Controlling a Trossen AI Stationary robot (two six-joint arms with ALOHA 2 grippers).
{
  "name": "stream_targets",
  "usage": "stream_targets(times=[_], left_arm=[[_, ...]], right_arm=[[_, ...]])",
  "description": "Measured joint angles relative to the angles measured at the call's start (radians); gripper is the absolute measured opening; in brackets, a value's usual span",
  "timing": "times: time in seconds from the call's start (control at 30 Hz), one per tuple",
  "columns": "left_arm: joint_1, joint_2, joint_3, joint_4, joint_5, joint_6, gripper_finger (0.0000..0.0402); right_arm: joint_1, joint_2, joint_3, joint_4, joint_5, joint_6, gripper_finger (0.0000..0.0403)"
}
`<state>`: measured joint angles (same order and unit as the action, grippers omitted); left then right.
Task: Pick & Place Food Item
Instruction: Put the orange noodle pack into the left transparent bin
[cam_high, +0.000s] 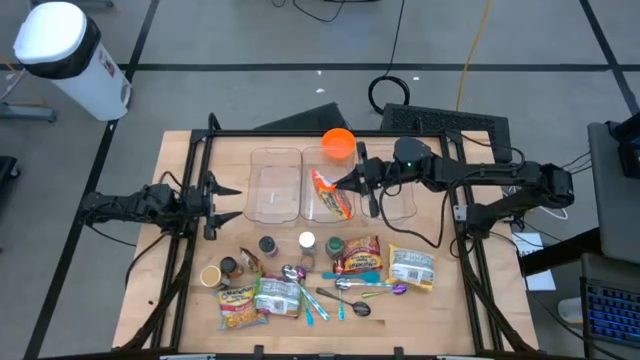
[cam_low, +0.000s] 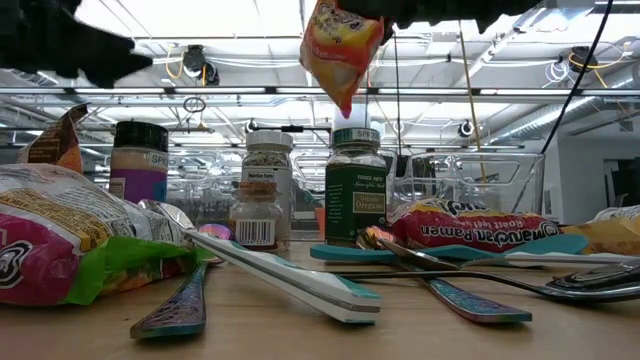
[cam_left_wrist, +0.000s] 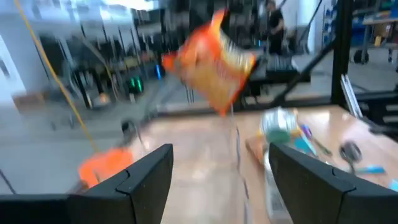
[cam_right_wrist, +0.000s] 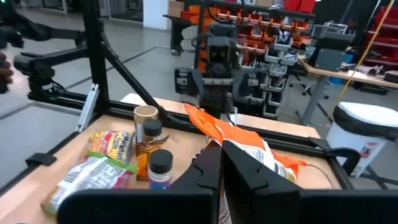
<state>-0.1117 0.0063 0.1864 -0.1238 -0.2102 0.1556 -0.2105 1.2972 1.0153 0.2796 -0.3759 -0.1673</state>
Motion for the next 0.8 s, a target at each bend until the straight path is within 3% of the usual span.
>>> stream_targets(times=[0.4,0.5,0.6,0.8], left_arm=[[-0.001,0.032,0.0,0.296,-0.029,-0.054,0.0271],[0.001,0.17,0.0,0.456,-0.102,-0.092,0.0271],[0.005,0.379,0.023,0.64,-0.106,-0.13,0.0272],[0.043,0.814,0.265,0.611,-0.107,-0.131,0.0311]], right_arm=[[-0.012,0.0,0.0,-0.046,-0.047,-0.018,0.0],[-0.011,0.0,0.0,-0.053,-0.048,-0.004,0.0],[-0.002,0.0,0.0,-0.052,-0.048,0.027,0.0],[0.04,0.0,0.0,-0.044,-0.078,0.056,0.0]])
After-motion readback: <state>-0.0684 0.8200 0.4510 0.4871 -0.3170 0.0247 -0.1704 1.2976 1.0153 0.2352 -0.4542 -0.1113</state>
